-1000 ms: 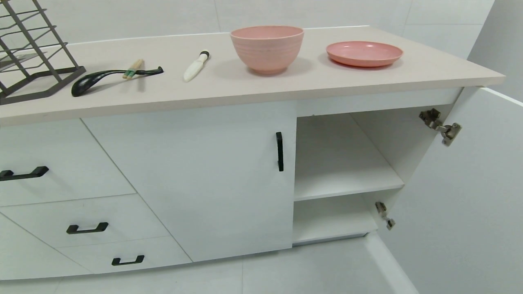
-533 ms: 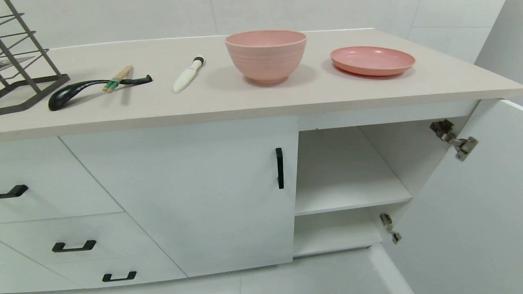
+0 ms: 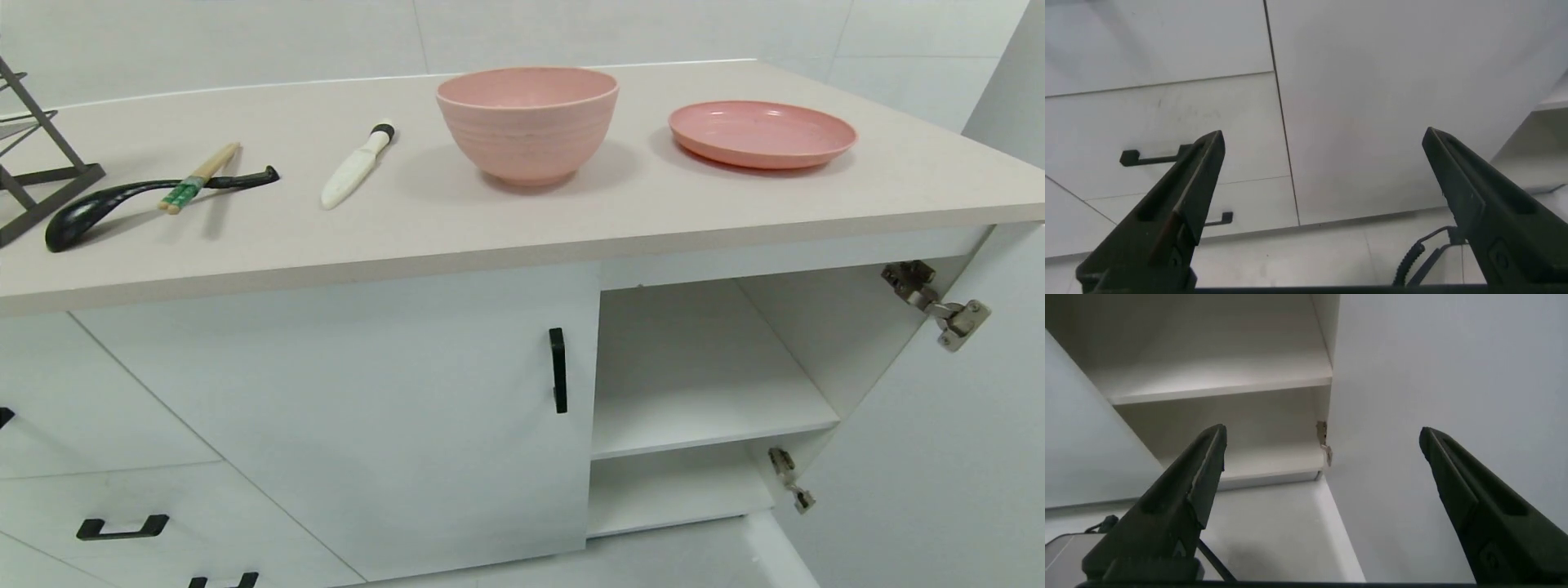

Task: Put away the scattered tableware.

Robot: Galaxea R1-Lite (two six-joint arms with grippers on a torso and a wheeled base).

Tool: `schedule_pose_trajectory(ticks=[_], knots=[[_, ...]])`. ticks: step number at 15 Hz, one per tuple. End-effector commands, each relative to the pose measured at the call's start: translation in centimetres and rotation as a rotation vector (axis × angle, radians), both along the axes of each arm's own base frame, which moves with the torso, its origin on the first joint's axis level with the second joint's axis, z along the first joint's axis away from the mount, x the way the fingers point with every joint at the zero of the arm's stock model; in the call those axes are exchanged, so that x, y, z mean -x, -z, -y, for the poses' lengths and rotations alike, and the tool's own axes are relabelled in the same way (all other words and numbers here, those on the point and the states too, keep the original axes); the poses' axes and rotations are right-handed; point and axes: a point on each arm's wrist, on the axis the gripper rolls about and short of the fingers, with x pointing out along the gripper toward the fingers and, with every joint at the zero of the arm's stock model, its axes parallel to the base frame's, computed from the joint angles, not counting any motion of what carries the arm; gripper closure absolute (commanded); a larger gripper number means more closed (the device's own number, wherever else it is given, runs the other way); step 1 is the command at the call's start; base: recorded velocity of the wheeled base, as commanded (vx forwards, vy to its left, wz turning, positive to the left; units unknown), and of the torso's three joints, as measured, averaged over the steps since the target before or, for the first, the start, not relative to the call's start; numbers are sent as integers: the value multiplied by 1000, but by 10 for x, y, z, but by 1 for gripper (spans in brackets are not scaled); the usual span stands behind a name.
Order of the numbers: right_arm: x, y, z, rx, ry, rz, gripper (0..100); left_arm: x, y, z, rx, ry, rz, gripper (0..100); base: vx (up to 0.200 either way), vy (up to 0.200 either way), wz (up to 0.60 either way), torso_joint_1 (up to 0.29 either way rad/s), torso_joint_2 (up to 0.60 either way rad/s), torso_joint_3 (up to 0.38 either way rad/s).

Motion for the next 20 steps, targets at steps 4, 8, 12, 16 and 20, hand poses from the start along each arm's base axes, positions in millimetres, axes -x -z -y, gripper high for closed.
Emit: schedule_pose_trajectory(ticks=[4, 8, 12, 16, 20], knots=[[0, 0, 0, 0, -1, -2, 0, 0, 0, 0, 0, -1, -2, 0, 0, 0, 0, 125, -85, -37], [0, 0, 0, 0, -1, -2, 0, 0, 0, 0, 1, -1, -3, 0, 0, 0, 0, 251, -292, -201], [0, 0, 0, 0, -1, -2, 0, 0, 0, 0, 1, -2, -3, 0, 0, 0, 0, 204, -623, -205], [0, 0, 0, 0, -1, -2, 0, 0, 0, 0, -2, -2, -5, 0, 0, 0, 0, 141, -478, -217], [0, 0, 0, 0, 1, -2, 0, 0, 0, 0, 1, -5, -3, 0, 0, 0, 0, 339, -492, -232]])
